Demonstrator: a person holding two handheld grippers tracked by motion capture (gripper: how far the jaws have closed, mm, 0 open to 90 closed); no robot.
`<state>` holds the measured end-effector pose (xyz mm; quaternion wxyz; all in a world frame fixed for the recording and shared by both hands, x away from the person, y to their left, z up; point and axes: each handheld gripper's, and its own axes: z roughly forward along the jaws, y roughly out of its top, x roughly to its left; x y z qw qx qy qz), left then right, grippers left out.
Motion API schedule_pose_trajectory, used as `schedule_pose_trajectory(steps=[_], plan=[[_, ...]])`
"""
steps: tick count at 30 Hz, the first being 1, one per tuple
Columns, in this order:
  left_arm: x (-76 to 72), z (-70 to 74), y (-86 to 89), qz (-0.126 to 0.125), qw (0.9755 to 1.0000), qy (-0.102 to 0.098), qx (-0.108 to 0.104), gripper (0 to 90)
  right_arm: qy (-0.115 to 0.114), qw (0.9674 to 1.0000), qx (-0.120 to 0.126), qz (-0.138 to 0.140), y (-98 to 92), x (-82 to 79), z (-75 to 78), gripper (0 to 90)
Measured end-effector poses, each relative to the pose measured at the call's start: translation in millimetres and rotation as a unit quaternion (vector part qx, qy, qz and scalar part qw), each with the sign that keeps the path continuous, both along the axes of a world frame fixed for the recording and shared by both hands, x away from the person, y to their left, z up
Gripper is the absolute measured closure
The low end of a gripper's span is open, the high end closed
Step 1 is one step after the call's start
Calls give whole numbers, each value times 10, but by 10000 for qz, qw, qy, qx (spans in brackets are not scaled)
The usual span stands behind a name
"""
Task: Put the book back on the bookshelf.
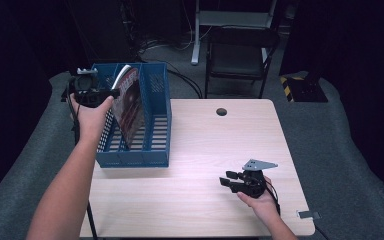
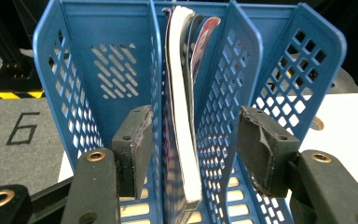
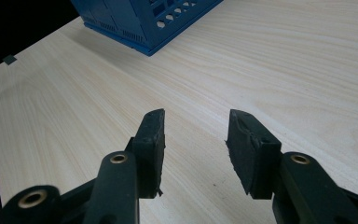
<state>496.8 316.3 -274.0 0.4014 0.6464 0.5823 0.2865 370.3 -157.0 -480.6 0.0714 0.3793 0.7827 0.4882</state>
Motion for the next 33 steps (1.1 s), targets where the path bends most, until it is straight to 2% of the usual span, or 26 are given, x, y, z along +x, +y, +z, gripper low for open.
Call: schedule_pose_trajectory(steps=[3,9,15,20,24,27,33], plan=[[-46,100,9,-75,10000,-47,-30,458,18,10000,15,-38,-7,-3,-1,566],[-164,277,-4,-328,9993,-161,66,458,3,10000,8,-9,0,2,-6,566],[-293,431,-20,-682,9975,-137,115,458,24,10000,3,-14,3,2,-6,566],[-403,500,-45,-907,9957,-175,5,458,43,10000,24,-46,0,0,-4,566],[-489,496,-125,-1146,9932,-174,53,458,22,10000,22,-39,-3,4,-4,565],[-564,468,-209,-1368,9905,-153,52,458,11,10000,17,-36,-3,6,-5,565],[-742,360,-458,-1920,9812,-86,186,459,15,10000,8,-35,-1,4,-4,565]])
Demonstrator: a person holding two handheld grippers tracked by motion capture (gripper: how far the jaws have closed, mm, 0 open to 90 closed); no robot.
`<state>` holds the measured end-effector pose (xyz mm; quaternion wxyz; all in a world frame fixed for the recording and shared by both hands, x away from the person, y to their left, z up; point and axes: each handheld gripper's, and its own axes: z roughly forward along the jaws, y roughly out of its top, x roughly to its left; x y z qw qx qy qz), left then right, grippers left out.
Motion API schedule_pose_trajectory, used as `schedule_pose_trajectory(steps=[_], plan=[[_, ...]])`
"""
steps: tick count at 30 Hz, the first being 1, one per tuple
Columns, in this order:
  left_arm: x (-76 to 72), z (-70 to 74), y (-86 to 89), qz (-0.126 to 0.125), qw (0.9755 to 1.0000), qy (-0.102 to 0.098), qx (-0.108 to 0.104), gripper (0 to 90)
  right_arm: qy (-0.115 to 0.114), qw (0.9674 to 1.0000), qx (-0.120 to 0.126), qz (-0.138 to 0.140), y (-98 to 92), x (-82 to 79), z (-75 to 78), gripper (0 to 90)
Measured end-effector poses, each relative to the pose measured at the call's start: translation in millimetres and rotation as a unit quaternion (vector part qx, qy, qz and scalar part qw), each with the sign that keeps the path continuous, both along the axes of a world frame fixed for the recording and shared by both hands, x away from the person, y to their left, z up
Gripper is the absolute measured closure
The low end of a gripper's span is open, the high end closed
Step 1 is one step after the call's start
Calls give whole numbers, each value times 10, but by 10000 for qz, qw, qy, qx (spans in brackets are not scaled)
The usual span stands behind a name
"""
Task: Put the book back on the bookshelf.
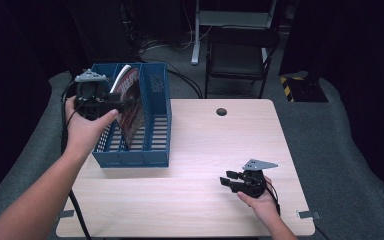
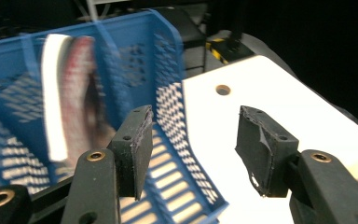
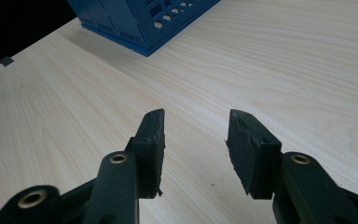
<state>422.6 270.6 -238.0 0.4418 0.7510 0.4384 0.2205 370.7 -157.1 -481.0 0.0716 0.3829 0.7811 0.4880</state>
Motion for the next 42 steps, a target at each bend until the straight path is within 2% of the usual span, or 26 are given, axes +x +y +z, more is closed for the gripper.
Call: schedule_pose_trajectory(steps=[3,7,12,15,23,26,30,33,36,37,42], plan=[[-87,-71,-112,-268,9996,30,58,459,-8,10000,0,-1,0,0,1,564],[-192,-213,-216,-497,9987,34,66,460,4,10000,7,-25,-2,-6,2,563],[-279,-404,-283,-605,9981,127,28,459,-3,10000,-2,-36,-5,-7,3,561],[-323,-523,-311,-630,9978,168,132,459,-2,10000,-2,-38,-9,-7,4,560],[-438,-761,-341,-764,9968,237,41,459,-13,10000,-3,-35,-5,-3,2,560],[-505,-903,-377,-836,9960,325,33,458,-29,10000,-16,-34,-11,-1,2,559],[-624,-1101,-415,-925,9951,340,90,458,-7,10000,-17,-50,-20,-8,8,559],[-691,-1246,-420,-936,9949,361,95,458,-21,10000,-15,-41,-23,-4,7,558],[-734,-1461,-403,-925,9943,534,-70,458,-16,10000,-16,-62,-18,-8,7,559],[-741,-1531,-394,-876,9944,576,-114,458,-23,10000,-19,-55,-18,-8,8,559],[-770,-1778,-368,-586,9970,498,-19,458,-14,10000,-2,-66,-19,-9,11,558]])
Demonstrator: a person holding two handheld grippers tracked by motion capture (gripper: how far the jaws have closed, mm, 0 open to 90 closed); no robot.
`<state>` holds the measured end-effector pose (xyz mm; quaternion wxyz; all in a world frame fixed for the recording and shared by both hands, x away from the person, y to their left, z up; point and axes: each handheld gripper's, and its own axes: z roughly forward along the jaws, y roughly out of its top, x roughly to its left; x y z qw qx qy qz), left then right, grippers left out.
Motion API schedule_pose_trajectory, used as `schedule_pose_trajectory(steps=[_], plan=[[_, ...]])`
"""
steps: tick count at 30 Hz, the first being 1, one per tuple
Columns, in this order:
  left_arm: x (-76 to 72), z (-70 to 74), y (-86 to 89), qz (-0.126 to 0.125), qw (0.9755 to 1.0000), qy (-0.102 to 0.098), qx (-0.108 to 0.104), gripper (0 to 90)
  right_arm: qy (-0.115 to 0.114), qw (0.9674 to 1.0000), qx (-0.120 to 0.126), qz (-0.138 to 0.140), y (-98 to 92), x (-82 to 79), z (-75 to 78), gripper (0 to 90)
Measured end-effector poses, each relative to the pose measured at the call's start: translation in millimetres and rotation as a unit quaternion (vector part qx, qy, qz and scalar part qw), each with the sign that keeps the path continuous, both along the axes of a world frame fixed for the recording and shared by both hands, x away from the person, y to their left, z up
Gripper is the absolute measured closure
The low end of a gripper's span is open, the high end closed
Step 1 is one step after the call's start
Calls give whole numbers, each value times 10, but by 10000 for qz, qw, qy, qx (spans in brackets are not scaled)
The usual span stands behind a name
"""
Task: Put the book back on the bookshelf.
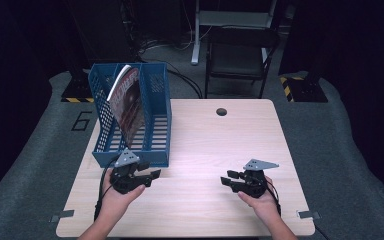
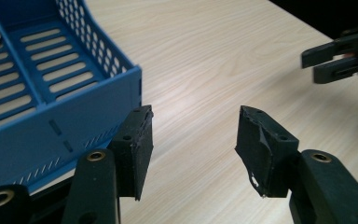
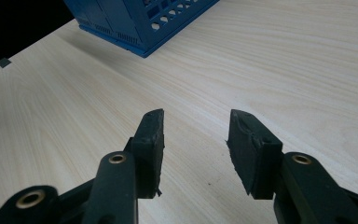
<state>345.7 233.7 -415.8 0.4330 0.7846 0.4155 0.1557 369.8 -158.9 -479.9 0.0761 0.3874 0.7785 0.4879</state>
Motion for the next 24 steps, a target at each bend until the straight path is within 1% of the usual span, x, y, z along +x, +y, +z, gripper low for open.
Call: schedule_pose_trajectory(steps=[1,2,4,6,9,10,12,13,14,16,17,20,21,22,24], plan=[[-2,-30,-4,28,10000,-33,67,458,-6,10000,-11,-1,-1,2,-2,558],[-4,-52,-7,63,9999,-59,83,458,-4,10000,-23,0,1,2,-3,559],[4,-115,-17,25,10000,-20,87,458,-38,10000,-32,29,2,10,-7,558],[12,-171,-42,56,10000,32,73,458,-2,10000,-21,0,6,3,-5,559],[19,-252,-60,39,9999,93,83,458,-23,10000,-25,4,0,4,-2,558],[17,-280,-68,40,9999,106,88,458,2,10000,-1,10,-2,1,1,559],[20,-329,-82,12,9999,135,94,458,-23,10000,-3,-15,-8,2,1,558],[25,-351,-84,20,9999,101,98,458,-30,10000,-2,-39,-9,0,1,559],[29,-365,-77,-10,9999,130,83,458,-34,10000,2,-45,-9,-2,1,559],[28,-397,-66,-2,9999,113,44,457,-49,10000,-12,1,-13,0,2,558],[29,-415,-54,-43,9999,101,65,458,-52,10000,-9,2,-12,-2,3,559],[13,-488,-51,-39,9999,127,49,453,-60,10000,-61,-1,-15,-1,1,558],[12,-511,-47,-82,9998,148,70,448,-24,10000,-67,-27,-14,-5,1,559],[10,-537,-55,-109,9998,183,54,446,-41,10000,-69,-35,-13,-2,-3,558],[16,-584,-67,-170,9996,215,121,445,-54,10000,-65,-51,-16,-1,-6,558]])
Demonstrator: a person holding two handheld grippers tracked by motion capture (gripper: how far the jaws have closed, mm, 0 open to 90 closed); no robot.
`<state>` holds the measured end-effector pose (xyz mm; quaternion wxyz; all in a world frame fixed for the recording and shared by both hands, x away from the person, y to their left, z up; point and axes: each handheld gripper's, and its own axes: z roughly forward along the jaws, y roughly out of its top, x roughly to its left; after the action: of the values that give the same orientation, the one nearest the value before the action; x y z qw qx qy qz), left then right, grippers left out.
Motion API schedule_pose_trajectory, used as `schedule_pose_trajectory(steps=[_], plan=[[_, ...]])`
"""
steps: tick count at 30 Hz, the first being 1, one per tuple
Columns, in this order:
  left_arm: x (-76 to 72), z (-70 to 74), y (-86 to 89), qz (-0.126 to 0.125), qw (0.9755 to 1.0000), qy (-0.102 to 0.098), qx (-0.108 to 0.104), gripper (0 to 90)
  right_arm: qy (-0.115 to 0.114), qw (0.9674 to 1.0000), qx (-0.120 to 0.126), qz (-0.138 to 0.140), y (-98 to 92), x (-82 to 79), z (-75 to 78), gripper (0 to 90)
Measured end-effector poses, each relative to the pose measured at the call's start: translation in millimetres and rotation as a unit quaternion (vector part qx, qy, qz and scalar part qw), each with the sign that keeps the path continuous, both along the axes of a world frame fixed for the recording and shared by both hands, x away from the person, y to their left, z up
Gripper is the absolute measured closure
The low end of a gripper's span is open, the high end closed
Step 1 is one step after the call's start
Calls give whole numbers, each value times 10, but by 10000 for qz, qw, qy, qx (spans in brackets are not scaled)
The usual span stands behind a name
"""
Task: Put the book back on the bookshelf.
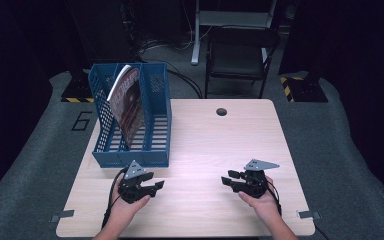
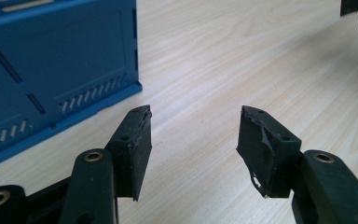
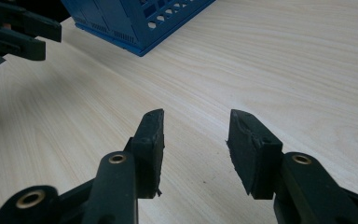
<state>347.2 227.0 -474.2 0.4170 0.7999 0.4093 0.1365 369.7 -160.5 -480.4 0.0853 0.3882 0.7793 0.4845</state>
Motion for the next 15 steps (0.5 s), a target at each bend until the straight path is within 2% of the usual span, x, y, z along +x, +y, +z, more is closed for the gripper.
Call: schedule_pose_trajectory(steps=[2,6,9,11,13,15], plan=[[9,-46,-20,-51,10000,22,24,444,5,10000,6,-7,-1,-1,-1,558],[21,-114,-58,-200,9996,15,223,444,-52,10000,13,-27,-1,2,-9,558],[23,-163,-86,-277,9992,77,296,443,9,10000,-37,5,-7,2,-14,559],[26,-202,-109,-302,9990,167,274,440,-5,10000,-38,13,-9,1,-21,558],[34,-233,-131,-352,9987,162,318,435,-18,10000,-57,21,-11,1,-24,558],[35,-238,-148,-387,9987,211,267,434,18,10000,-73,11,-15,-3,-24,558]])
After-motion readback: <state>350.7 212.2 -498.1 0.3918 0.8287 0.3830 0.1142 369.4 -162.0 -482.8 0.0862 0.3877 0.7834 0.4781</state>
